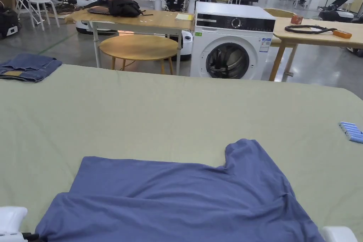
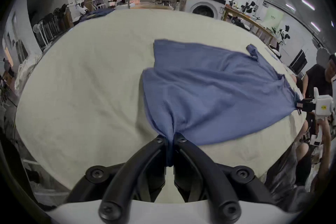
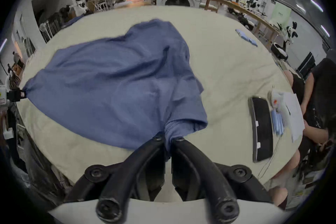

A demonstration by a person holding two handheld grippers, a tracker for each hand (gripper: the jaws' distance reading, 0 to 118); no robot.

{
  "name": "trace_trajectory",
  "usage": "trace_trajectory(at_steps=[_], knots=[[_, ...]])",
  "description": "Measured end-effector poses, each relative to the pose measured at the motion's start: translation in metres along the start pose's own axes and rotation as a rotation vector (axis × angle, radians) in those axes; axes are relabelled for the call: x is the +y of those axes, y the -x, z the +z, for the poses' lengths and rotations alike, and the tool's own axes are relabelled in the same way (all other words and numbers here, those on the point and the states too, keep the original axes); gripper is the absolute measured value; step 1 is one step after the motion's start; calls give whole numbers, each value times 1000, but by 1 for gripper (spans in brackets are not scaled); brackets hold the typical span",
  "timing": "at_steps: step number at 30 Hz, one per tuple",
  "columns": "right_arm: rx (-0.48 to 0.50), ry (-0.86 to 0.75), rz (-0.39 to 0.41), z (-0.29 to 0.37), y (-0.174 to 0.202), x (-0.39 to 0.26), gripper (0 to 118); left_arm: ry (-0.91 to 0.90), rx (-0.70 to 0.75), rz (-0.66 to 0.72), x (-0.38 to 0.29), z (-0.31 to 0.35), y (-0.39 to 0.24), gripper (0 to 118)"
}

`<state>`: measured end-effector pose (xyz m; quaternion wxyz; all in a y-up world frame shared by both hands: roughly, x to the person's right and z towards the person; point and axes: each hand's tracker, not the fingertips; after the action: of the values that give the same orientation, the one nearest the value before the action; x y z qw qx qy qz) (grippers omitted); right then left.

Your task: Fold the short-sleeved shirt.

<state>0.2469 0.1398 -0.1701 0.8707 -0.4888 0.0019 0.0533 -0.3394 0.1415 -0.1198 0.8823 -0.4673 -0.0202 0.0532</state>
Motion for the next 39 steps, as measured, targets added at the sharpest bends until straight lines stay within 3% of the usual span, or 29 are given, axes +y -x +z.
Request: trace_trajectory(at_steps=[9, 11, 12, 13, 14, 17, 22, 24, 26, 28, 29, 30, 32, 39], knots=[[1, 0, -32, -30, -1, -12, 5, 62, -4, 35, -9, -32, 10, 0], [-14, -2, -22, -26, 0, -9, 16, 61, -18, 57, -7, -33, 18, 0], [-47, -3, -14, -21, 1, -8, 29, 57, -31, 74, -5, -30, 19, 3], [-88, -17, -3, -14, 2, -5, 50, 50, -33, 88, -3, -26, 18, 16], [-116, -48, 6, -5, 4, -3, 64, 36, -25, 94, -1, -14, 8, 27], [-142, -170, -4, 21, 9, 11, 68, -63, 5, 54, 11, 3, -6, 34], [-85, -375, -43, 41, 31, 37, 68, -276, -10, -11, 35, 24, -37, 36], [-60, -469, -70, 52, 53, 46, 65, -391, 17, -36, 44, 31, -56, 36], [-24, -563, -101, 58, 69, 52, 49, -509, 32, -47, 48, 37, -71, 36], [1, -647, -120, 63, 88, 56, 44, -617, 61, -81, 51, 45, -90, 36], [10, -689, -123, 66, 97, 59, 27, -661, 93, -111, 52, 48, -100, 36], [-5, -711, -125, 68, 105, 61, 14, -691, 121, -139, 53, 43, -99, 32], [14, -753, -113, 73, 121, 66, 0, -727, 172, -183, 57, 45, -116, 4], [78, -746, -67, 69, 151, 77, 0, -669, 134, -113, 82, 34, -115, 0]])
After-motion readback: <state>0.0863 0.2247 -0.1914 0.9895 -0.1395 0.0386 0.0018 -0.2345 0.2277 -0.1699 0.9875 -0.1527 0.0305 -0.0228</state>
